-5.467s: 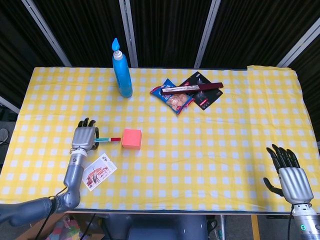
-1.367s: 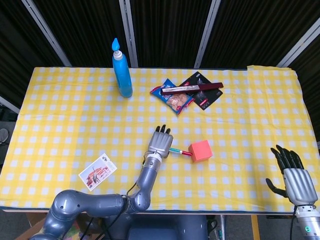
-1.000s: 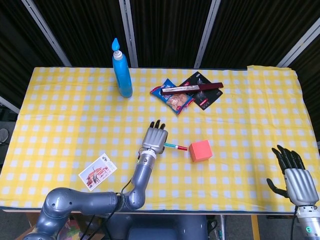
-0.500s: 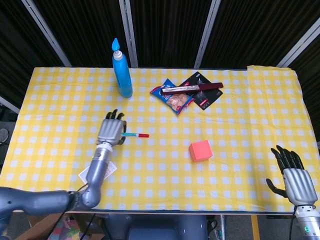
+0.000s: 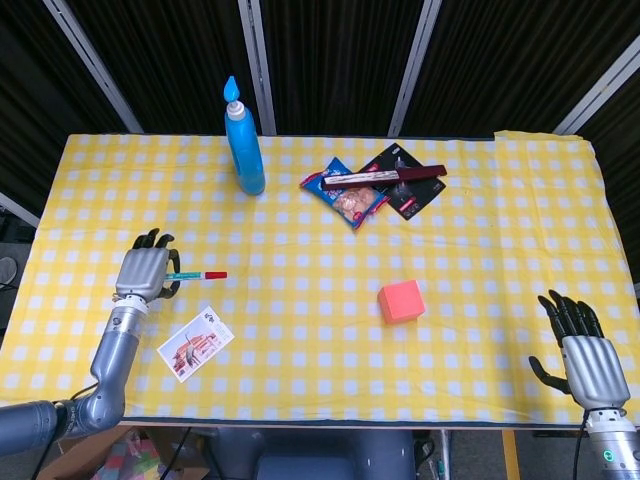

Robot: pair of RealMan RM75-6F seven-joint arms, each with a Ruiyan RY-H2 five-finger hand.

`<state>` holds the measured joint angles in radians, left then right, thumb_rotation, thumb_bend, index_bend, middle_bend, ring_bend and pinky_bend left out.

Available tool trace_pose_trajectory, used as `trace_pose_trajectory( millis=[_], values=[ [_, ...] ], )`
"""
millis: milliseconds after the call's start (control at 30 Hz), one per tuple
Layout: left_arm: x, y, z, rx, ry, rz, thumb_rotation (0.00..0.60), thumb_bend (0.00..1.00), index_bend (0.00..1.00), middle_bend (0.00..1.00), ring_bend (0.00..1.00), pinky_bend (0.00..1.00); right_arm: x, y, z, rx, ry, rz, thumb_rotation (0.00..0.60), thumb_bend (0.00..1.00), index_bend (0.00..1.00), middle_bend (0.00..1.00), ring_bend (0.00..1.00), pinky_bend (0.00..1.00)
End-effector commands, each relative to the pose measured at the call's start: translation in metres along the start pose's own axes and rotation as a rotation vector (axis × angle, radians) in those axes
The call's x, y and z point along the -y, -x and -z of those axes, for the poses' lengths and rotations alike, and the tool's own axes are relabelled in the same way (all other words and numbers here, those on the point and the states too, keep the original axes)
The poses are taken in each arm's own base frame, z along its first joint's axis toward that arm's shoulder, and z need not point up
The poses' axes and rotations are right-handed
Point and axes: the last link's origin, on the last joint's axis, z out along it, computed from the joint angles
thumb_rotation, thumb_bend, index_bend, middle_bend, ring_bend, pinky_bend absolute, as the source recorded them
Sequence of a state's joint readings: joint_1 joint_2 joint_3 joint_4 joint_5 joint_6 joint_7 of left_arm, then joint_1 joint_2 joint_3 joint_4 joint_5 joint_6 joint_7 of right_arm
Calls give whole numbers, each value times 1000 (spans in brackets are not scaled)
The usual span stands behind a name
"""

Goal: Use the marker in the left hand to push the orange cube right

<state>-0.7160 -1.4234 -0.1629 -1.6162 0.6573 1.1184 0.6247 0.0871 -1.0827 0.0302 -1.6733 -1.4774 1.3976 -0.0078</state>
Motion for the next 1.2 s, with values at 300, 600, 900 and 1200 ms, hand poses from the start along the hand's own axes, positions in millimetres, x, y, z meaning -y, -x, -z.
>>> trace_pose_trajectory(
  millis=[300, 600, 900, 1200],
  values=[
    [6, 15, -6, 45, -21, -49, 600, 310, 414, 55, 0, 81, -1, -1, 0, 1, -1, -5, 600, 378, 0, 0, 0, 0],
    [19, 3, -1, 0, -42, -11, 600, 238, 246, 38, 0, 71, -1, -1, 0, 2, -2, -3, 600, 377, 0, 0, 0, 0],
    [55, -15, 51, -168, -20, 120, 600, 220, 188, 21, 0, 71, -1, 1, 0, 11, -3, 20, 600, 378, 0, 0, 0, 0],
    [115, 3, 130, -211, -31, 97, 600, 16, 0, 0, 0, 16, 0, 1, 0, -8, -17, 63, 600, 378, 0, 0, 0, 0]
  ],
)
